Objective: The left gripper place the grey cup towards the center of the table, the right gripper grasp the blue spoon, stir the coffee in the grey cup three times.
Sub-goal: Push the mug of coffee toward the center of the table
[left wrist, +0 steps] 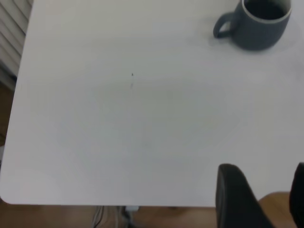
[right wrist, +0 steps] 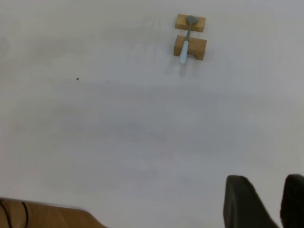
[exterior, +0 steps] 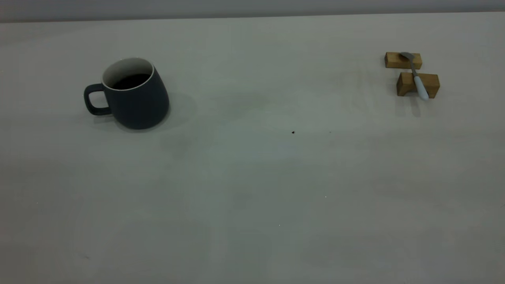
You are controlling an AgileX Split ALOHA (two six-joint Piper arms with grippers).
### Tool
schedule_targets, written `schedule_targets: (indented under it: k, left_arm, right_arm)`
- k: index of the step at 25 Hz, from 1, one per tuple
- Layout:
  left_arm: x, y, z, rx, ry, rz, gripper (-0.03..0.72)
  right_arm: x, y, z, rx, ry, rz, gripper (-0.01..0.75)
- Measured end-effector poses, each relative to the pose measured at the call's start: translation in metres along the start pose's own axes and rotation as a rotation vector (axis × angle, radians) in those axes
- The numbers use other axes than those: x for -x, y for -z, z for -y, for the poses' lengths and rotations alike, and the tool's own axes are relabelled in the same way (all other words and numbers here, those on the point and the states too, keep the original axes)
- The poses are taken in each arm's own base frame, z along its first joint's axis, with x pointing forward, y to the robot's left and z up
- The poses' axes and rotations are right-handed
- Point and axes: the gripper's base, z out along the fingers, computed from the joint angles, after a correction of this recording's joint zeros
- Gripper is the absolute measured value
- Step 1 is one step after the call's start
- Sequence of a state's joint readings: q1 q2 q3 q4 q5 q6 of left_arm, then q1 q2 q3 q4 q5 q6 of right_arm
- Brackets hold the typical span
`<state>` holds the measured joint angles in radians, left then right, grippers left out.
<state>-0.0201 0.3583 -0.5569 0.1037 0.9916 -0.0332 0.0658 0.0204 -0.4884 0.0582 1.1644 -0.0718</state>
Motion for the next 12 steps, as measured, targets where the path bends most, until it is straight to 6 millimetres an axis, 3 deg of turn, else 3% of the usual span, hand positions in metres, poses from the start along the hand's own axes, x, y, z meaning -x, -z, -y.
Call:
schedule_targets:
  k: [7,12]
  left_arm:
    - [0.076,-0.047,0.002,0.006,-0.121,-0.153,0.481]
    - [0.125,-0.097,0.008,-0.032,-0.321,-0.208,0.644]
  right_arm:
    - [0.000,0.000,0.000,0.000,0.000,0.000,0.240]
    - [0.000,0.000,0.000,0.000,0.000,0.000,0.240]
